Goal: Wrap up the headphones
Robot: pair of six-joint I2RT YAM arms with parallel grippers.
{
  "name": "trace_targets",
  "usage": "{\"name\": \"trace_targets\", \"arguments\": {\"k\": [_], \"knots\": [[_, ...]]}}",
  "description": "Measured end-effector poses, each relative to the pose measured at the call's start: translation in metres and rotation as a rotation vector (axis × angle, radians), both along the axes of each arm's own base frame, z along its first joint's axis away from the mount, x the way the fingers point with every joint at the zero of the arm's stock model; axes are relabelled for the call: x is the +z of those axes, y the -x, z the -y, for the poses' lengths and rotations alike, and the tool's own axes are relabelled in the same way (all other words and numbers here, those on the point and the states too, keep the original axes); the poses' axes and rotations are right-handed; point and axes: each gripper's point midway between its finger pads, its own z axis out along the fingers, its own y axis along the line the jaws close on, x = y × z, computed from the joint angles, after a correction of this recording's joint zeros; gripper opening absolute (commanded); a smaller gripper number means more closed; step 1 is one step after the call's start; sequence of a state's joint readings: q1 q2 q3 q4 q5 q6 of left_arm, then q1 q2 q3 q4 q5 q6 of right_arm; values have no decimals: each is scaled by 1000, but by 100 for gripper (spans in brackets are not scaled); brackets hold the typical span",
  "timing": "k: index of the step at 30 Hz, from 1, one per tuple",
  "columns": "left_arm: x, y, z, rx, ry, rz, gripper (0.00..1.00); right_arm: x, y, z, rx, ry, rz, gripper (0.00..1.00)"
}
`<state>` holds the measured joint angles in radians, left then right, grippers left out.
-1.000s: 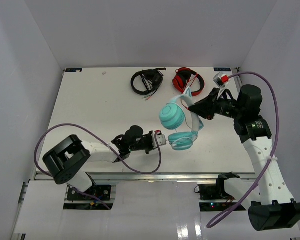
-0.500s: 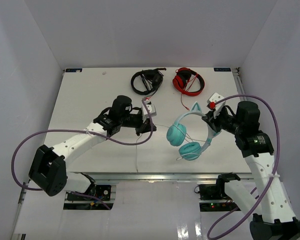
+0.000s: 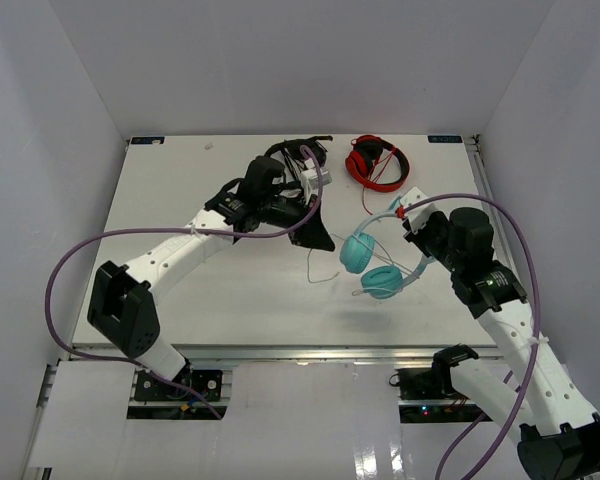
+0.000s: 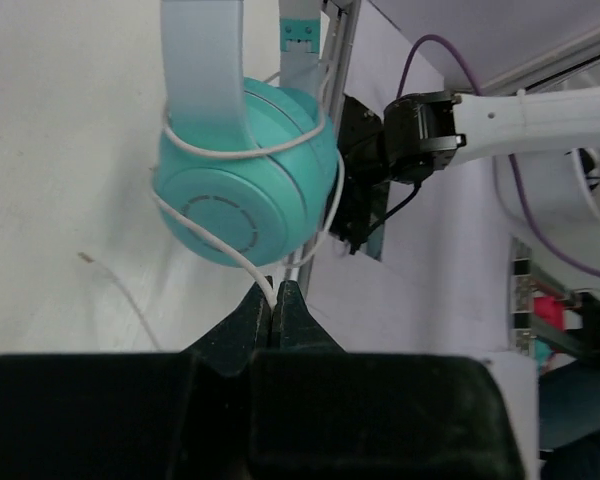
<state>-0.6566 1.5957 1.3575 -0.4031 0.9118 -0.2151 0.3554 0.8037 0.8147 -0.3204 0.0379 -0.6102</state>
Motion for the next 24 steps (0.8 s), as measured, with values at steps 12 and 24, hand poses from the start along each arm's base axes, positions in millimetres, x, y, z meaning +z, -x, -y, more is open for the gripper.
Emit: {"name": "trace_targets", "arguments": {"k": [12, 24], "knots": [[-7, -6, 24, 141, -38, -315, 16, -14, -14, -14, -77, 12, 18, 8], [26, -14, 46, 206, 131, -430, 29, -41, -22, -27, -135, -96, -106, 8]]}}
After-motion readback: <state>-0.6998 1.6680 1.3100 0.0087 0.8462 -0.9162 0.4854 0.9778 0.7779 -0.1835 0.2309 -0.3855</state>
